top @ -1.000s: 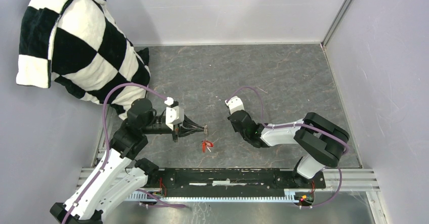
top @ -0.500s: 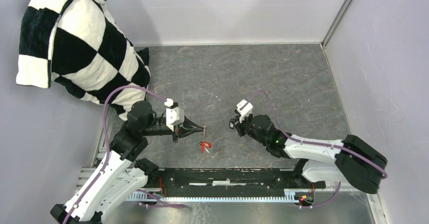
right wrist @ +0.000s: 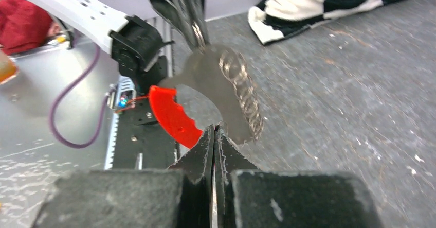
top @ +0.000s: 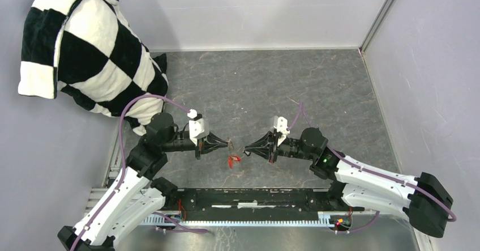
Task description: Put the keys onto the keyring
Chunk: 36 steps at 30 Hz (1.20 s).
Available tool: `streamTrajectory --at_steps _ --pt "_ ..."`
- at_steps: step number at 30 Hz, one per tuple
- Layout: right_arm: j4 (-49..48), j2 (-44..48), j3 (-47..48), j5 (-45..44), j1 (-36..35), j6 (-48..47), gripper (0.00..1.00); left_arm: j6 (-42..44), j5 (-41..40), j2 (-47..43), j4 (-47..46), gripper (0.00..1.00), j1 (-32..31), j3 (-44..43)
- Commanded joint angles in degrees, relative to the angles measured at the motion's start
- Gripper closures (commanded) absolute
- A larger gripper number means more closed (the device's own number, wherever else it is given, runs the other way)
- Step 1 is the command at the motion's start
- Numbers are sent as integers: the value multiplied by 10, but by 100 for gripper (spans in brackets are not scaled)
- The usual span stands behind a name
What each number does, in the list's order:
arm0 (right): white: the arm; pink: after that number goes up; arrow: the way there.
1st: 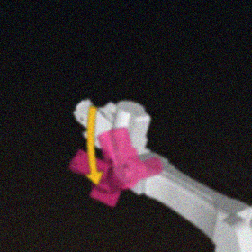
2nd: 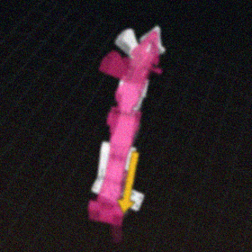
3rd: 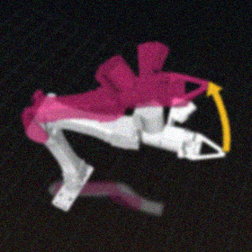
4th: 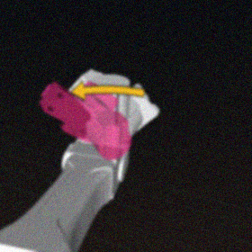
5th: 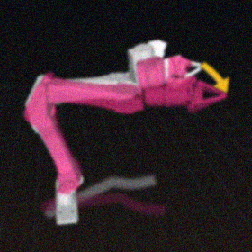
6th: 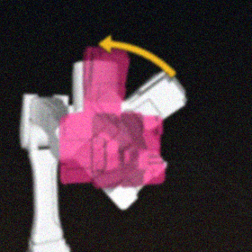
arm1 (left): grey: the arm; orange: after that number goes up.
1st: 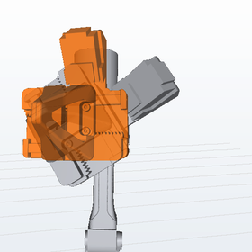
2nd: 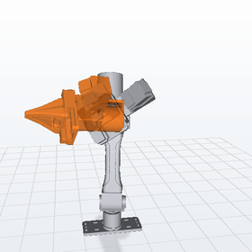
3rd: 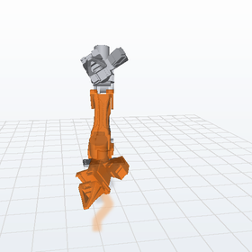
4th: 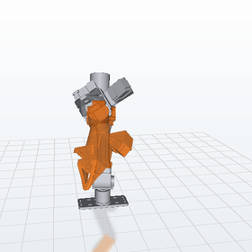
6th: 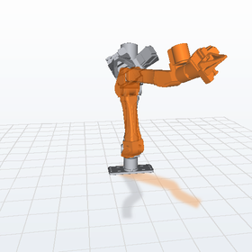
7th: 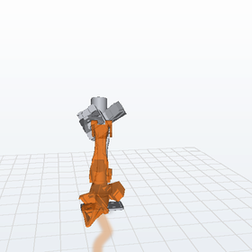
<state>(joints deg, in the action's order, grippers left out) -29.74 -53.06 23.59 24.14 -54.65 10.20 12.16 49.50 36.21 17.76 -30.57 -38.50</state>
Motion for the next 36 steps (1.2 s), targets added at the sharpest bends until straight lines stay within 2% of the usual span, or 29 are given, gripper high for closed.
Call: streamTrajectory --at_steps 1,19,36 --pt "11 6 62 72 -3 15 99 4 -10 -8 -9 98 0 1" --pt "80 -62 179 -40 -54 -23 99 -10 -58 2 -14 98 0 -2" --pt "17 -99 186 -51 -61 3 99 11 -52 -1 -4 98 0 -3"
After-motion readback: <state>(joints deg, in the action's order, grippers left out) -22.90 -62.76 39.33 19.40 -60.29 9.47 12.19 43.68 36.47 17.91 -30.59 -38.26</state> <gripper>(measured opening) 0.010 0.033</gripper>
